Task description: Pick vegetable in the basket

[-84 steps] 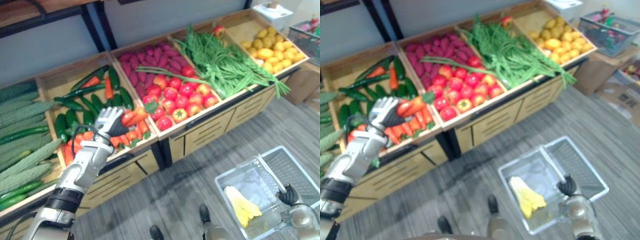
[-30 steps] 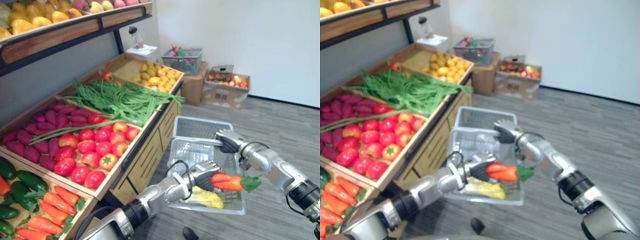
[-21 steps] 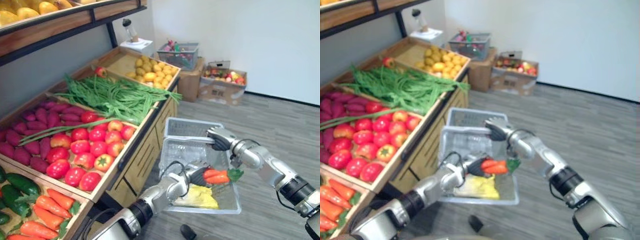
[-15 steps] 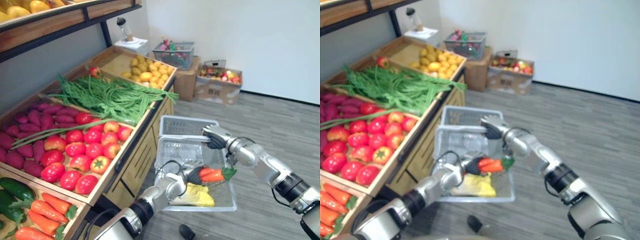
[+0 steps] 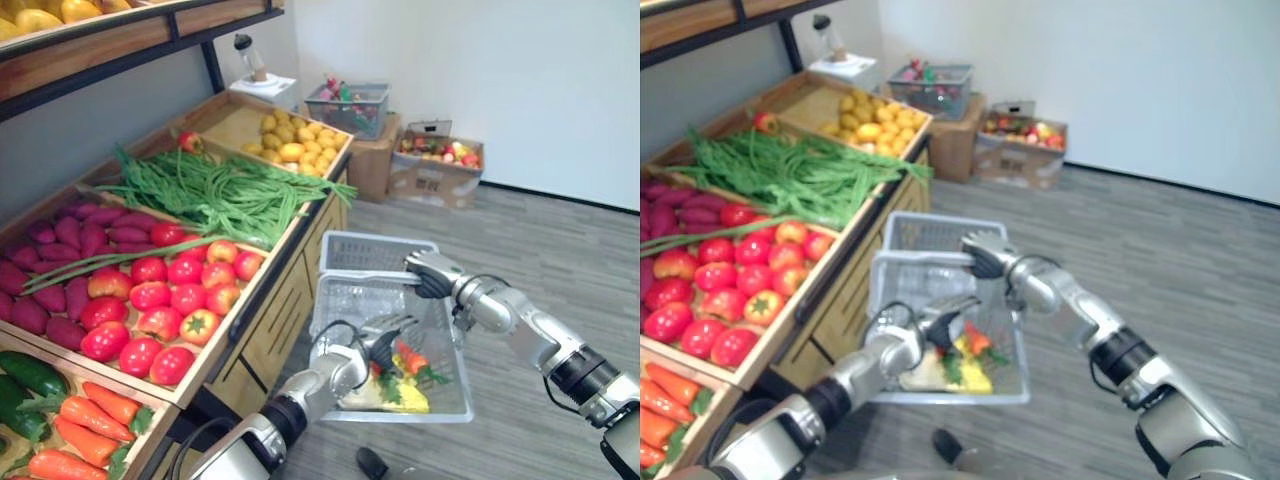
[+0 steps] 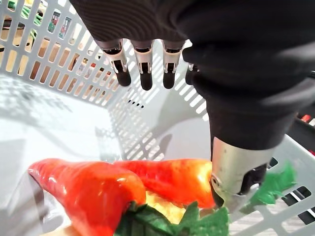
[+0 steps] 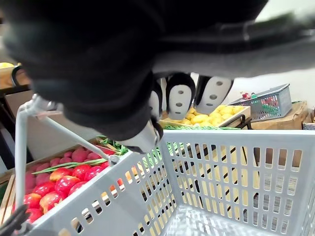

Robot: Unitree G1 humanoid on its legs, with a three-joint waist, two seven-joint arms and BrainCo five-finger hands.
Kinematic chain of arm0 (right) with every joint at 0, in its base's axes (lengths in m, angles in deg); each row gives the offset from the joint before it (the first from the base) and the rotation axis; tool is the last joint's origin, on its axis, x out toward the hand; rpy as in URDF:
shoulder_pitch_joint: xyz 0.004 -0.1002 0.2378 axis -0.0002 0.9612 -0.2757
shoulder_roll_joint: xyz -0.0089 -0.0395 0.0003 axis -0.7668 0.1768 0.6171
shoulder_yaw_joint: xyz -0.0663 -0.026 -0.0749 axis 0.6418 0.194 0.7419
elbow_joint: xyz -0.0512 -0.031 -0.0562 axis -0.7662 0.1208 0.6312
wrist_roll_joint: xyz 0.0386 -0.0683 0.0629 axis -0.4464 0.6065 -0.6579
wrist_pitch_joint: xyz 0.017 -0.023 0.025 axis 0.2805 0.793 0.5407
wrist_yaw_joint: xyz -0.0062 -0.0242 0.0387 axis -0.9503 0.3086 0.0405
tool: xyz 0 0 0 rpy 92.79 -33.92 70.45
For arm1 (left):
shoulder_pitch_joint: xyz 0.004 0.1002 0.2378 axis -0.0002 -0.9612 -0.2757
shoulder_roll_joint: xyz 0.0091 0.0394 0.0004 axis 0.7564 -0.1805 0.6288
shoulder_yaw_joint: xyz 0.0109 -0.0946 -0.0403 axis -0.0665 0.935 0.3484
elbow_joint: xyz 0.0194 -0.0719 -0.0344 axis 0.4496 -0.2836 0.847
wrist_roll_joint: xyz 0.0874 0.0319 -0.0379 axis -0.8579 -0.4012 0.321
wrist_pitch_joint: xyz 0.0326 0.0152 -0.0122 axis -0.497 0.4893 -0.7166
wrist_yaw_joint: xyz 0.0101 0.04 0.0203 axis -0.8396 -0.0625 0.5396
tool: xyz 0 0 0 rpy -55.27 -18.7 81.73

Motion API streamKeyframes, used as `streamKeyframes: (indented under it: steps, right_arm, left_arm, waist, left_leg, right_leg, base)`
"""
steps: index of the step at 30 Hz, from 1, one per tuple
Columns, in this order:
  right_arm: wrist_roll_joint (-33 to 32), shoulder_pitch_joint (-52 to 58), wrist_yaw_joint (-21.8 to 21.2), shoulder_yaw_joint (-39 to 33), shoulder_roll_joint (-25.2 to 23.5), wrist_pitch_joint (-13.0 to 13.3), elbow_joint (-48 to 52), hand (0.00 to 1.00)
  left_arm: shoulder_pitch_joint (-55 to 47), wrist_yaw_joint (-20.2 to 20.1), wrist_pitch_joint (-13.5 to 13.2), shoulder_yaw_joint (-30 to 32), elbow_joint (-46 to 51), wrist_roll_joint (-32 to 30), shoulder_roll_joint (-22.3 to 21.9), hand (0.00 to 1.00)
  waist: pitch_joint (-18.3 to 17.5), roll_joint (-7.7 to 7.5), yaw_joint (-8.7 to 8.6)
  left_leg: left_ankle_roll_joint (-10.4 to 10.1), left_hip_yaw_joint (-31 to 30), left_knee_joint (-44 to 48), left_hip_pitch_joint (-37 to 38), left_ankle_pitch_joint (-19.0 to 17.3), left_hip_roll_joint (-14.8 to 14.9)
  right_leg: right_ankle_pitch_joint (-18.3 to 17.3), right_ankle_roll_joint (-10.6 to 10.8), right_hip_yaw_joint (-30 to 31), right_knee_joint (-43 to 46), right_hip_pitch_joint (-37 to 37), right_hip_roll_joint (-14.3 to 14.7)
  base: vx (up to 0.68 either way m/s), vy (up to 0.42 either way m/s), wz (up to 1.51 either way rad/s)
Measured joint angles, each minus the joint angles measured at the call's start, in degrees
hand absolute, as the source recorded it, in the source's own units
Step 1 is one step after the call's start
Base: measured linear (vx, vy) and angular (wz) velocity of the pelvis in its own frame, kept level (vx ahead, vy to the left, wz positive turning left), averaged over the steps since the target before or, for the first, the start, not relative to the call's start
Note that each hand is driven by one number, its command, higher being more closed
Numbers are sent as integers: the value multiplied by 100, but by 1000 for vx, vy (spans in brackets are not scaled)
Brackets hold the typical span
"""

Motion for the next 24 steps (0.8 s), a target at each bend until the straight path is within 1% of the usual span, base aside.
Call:
streamKeyframes:
  steps: [5,7,9,10,12,13,14,15,17,18,19,21,22,23,24]
  right_arm:
    - [1,14,-3,0,0,-3,0,100]
    - [2,28,-6,-3,0,-6,0,100]
    - [5,202,-6,-87,-13,-13,5,100]
    - [5,272,-6,-135,-34,-16,5,100]
    - [14,638,-11,-444,-177,-90,3,100]
    - [14,743,-11,-536,-216,-113,0,100]
    - [17,938,-10,-762,-267,-153,1,100]
    - [19,1065,1,-998,-336,-197,2,100]
    - [20,1272,5,-1375,-447,-251,21,100]
    - [20,1328,11,-1451,-474,-254,22,100]
    - [20,1473,17,-1636,-531,-272,20,100]
    - [21,1824,25,-1962,-555,-288,3,100]
    - [29,1999,26,-2144,-624,-337,-30,100]
    - [39,2081,28,-2243,-676,-366,-55,100]
    - [120,2199,32,-2379,-758,-411,-187,100]
  left_arm:
    - [41,-21,-14,-77,16,2,-14,0]
    - [65,-29,-57,-128,31,8,-15,0]
    - [74,-51,-113,-267,381,24,-8,0]
    - [74,-56,-135,-292,483,25,-6,0]
    - [73,-64,-180,-408,965,62,12,0]
    - [73,-65,-187,-453,1104,63,21,0]
    - [69,-68,-208,-524,1444,98,47,0]
    - [60,-98,-241,-586,1727,255,106,0]
    - [12,-142,-298,-654,2186,300,277,0]
    - [-8,-160,-301,-656,2280,305,330,0]
    - [-85,-203,-332,-666,2576,449,473,0]
    - [-216,-230,-436,-671,3210,537,688,0]
    - [-243,-233,-498,-669,3515,684,798,0]
    - [-253,-234,-533,-668,3657,750,858,0]
    - [-296,-235,-566,-655,3950,773,990,0]
  waist:
    - [0,0,6]
    - [0,0,2]
    - [3,-7,72]
    - [6,-12,72]
    - [25,-41,159]
    - [28,-47,159]
    - [28,-48,182]
    - [33,-55,199]
    - [37,-76,226]
    - [35,-85,236]
    - [36,-105,267]
    - [34,-135,376]
    - [33,-145,445]
    - [31,-149,485]
    - [31,-159,509]
  left_leg:
    - [6,-55,-30,-19,12,-4]
    - [6,-127,-69,-36,31,-17]
    - [25,-254,-101,-101,57,-30]
    - [33,-309,-106,-123,61,-31]
    - [50,-442,-121,-145,73,-34]
    - [54,-507,-126,-158,80,-37]
    - [62,-634,-134,-210,85,-42]
    - [70,-704,-140,-245,88,-61]
    - [89,-864,-139,-344,93,-82]
    - [95,-928,-137,-377,94,-88]
    - [122,-1020,-135,-429,97,-90]
    - [163,-1271,-131,-565,122,-94]
    - [182,-1421,-129,-650,134,-99]
    - [192,-1488,-128,-691,140,-101]
    - [214,-1684,-127,-800,153,-110]
  right_leg:
    - [1,0,-76,1,7,-31]
    - [0,0,-167,1,18,-57]
    - [0,0,-278,-6,23,-120]
    - [-1,0,-322,-9,24,-142]
    - [-22,-9,-463,-21,78,-211]
    - [-25,-14,-516,-18,100,-235]
    - [-25,-14,-623,-2,108,-282]
    - [-25,-14,-705,2,109,-333]
    - [-37,-14,-857,5,117,-427]
    - [-44,-15,-897,9,118,-448]
    - [-48,-19,-993,15,118,-494]
    - [-58,-31,-1202,15,119,-593]
    - [-68,-31,-1337,14,119,-652]
    - [-73,-38,-1402,13,119,-683]
    - [-85,-44,-1579,11,129,-765]
  base:
    - [-17,-18,6]
    - [-32,-29,19]
    - [-42,-40,29]
    - [-34,-34,30]
    - [-31,-33,33]
    - [-34,-35,42]
    - [-40,-35,46]
    - [-48,-33,42]
    - [-59,-31,39]
    - [-69,-38,45]
    - [-61,-37,38]
    - [-66,-50,59]
    - [-52,-45,62]
    - [-56,-43,68]
    - [-47,-35,68]
